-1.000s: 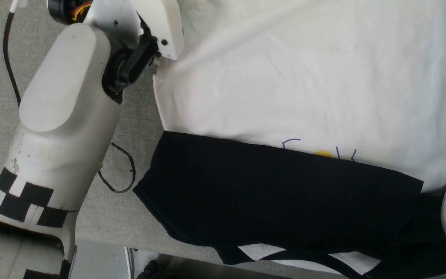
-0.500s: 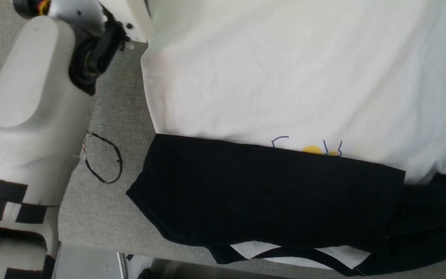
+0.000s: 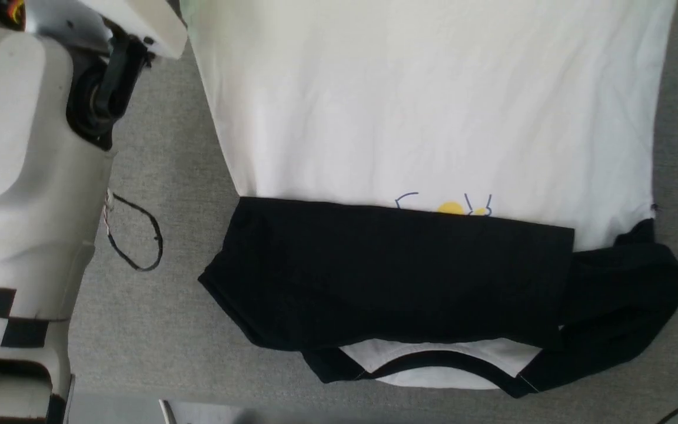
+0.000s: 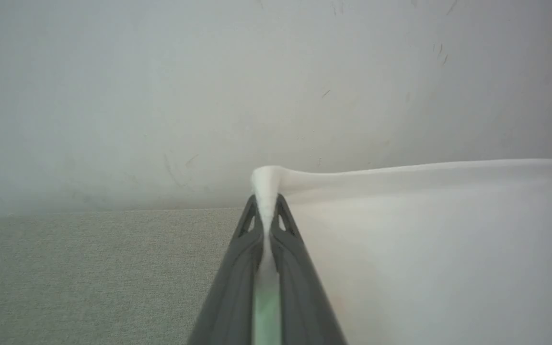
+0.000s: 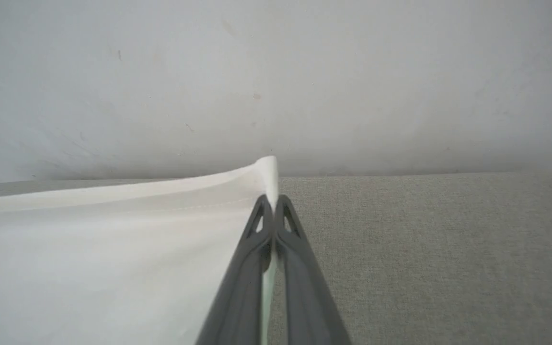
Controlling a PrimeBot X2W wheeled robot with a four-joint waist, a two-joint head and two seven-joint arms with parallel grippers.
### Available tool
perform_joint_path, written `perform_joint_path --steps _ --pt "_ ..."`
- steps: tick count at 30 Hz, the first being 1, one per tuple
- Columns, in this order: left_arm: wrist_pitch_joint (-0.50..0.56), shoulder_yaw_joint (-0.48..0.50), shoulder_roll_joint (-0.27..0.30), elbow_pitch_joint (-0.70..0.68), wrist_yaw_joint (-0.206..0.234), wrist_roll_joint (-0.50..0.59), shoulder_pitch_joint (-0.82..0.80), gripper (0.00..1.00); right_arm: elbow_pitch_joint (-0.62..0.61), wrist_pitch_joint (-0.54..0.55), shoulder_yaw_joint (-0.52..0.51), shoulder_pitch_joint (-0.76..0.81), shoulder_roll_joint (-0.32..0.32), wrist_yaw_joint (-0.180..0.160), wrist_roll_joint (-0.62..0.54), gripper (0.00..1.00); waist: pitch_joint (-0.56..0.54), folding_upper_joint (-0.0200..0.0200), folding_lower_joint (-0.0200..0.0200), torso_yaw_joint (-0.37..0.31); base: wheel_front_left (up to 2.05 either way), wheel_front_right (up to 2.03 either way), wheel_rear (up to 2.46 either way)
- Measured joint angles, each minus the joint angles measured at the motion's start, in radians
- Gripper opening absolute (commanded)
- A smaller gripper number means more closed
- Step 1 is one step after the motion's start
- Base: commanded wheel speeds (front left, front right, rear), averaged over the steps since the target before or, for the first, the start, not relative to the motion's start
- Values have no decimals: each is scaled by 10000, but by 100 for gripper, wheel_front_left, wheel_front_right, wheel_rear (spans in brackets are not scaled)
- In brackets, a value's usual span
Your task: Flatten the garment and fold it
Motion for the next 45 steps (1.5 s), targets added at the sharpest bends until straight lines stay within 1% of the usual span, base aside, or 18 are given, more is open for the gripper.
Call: perform_joint_path --steps 4,7,12,17,19,21,25,28,32,33,35,39,42,45 --pt "-372 8 224 -171 -326 -25 469 0 -332 -295 150 756 -174 0 675 0 -510 0 0 -106 0 0 0" --pt "-560 -6 422 -535 -495 -65 1026 0 -811 -399 341 1525 -265 0 1229 0 -929 0 -1 -183 0 0 0" --pt "-686 -13 888 -1429 -594 -207 2435 0 -1935 -387 537 3290 -309 0 2174 0 -1675 0 -2 -297 0 0 0" --pt "-418 -33 1392 -2966 -570 -660 4371 0 -3319 -192 366 5345 -100 -2 2872 0 -2475 0 -3 -390 0 0 0" --pt "-267 -15 1620 -3714 -424 -809 5219 0 -3896 40 299 6241 31 -2 3093 0 -2796 0 -3 -419 0 0 0" --pt "-167 69 1862 -4474 -190 -961 6031 0 -4451 278 230 7084 180 -4 3264 0 -3101 0 -4 -446 0 0 0" --pt "-67 303 2364 -5873 408 -1174 7742 0 -5611 761 259 8606 410 -4 3448 0 -3666 0 -3 -514 0 0 0" --pt "-69 454 2686 -6569 817 -1212 8984 0 -6339 963 174 9544 604 -2 3634 0 -4022 0 -3 -580 0 0 0" --pt "-67 474 2794 -7223 1214 -1413 10495 0 -7030 1126 -48 10707 809 -2 3816 0 -4401 0 -3 -672 0 0 0" --pt "-67 474 2794 -7223 1214 -1413 10495 0 -7030 1126 -48 10707 809 -2 3816 0 -4401 0 -3 -672 0 0 0" --pt "21 322 2769 -7576 1407 -1666 11441 0 -7189 1214 -299 11561 871 -2 4044 0 -4589 0 -3 -731 0 0 0" --pt "102 -4 2732 -7457 1494 -1716 12062 0 -7099 1220 -374 12567 895 -2 4080 0 -4654 0 -2 -764 0 0 0" --pt "109 -188 2541 -6959 1467 -1799 12071 0 -6700 1034 -272 12954 907 -2 4130 0 -4586 0 0 -763 0 0 0" --pt "148 -437 2364 -6241 1331 -1793 11982 0 -6149 807 -113 12994 924 -2 4115 0 -4527 0 1 -800 0 0 0"
